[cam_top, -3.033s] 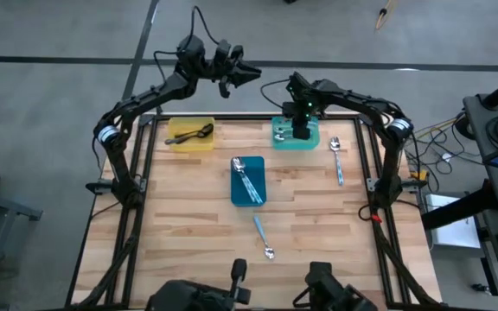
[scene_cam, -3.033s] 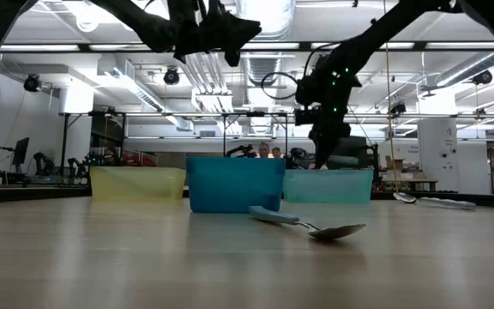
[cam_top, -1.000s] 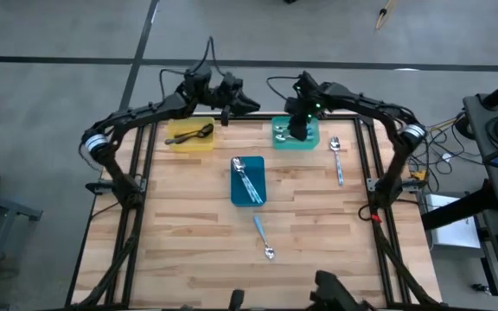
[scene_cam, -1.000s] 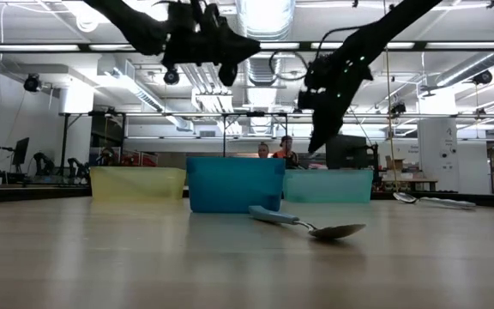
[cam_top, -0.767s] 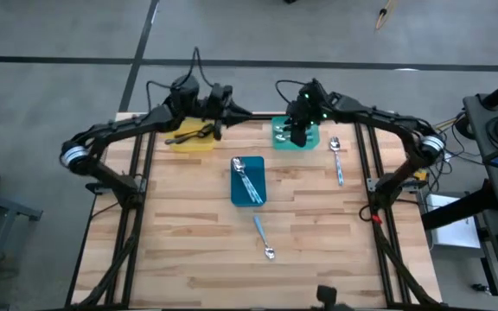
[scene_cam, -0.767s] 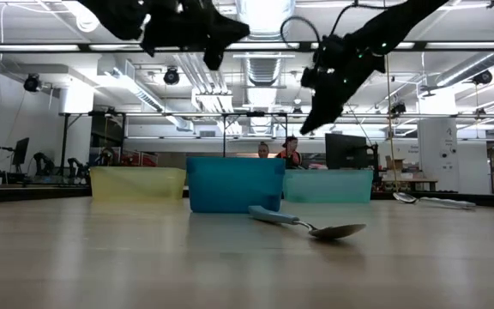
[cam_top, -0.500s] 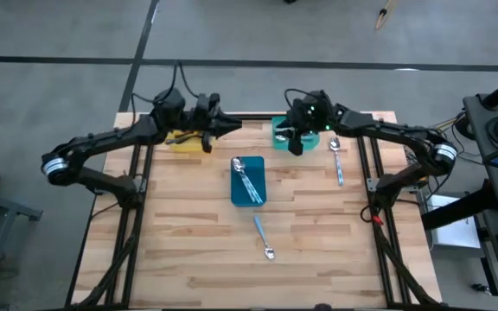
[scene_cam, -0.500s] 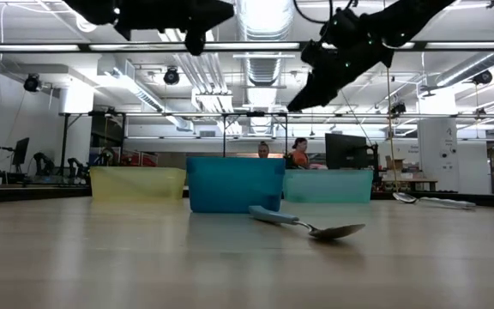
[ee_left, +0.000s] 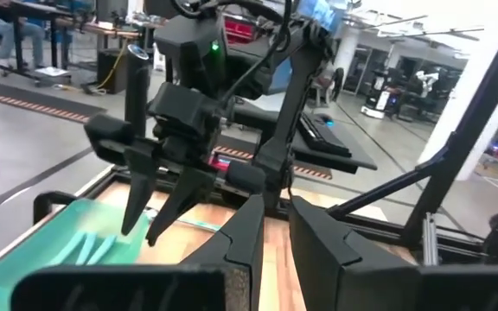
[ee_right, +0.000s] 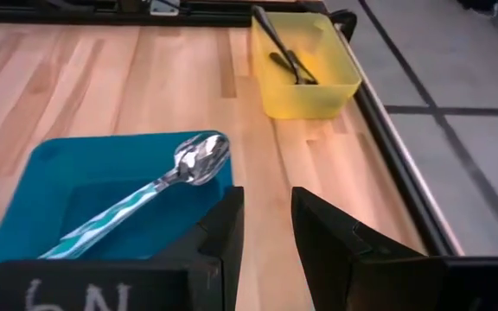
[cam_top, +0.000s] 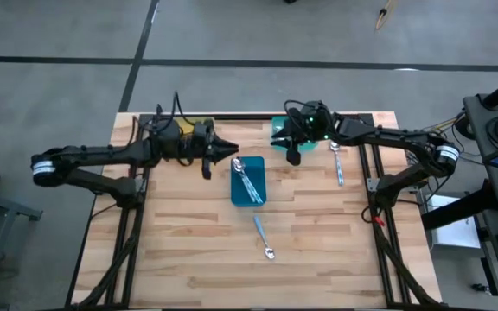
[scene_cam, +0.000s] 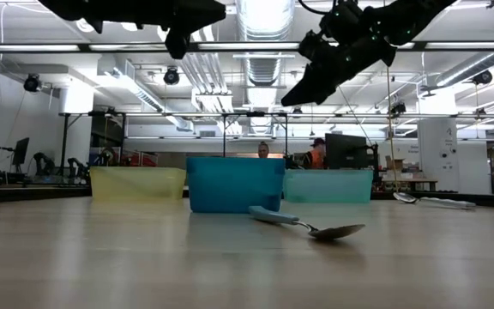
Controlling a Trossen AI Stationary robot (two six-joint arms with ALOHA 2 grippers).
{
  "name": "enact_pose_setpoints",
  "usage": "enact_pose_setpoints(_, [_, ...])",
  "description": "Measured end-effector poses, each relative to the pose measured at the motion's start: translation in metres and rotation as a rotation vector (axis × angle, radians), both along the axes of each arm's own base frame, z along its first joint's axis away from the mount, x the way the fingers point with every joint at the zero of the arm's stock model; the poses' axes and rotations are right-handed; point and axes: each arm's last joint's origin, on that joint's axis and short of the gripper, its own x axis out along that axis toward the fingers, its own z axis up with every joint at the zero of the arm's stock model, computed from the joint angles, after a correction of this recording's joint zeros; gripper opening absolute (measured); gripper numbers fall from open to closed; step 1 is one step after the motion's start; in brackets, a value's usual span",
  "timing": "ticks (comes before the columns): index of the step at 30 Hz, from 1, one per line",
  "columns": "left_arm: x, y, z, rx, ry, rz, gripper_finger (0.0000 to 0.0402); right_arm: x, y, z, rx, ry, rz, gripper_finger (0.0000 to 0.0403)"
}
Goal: Sort silverware by color (type)
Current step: Put the white patterned spoon into the blue bin
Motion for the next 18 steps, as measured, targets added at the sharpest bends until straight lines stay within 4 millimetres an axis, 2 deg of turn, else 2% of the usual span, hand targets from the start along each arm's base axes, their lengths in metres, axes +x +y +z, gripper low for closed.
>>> enact_pose_setpoints(11, [0.005, -0.026, -0.005, -0.016, 0.038, -0.087, 0.0039, 0.011, 0.026, -0.001, 0.053, 0.01, -0.005, 0.0086])
enact_pose_setpoints(18, [-0.007, -0.03, -0.005, -0.032, 0.117, -0.09, 0.0039, 0.021, 0.051, -0.001, 0.057, 0.024, -0.048, 0.0086])
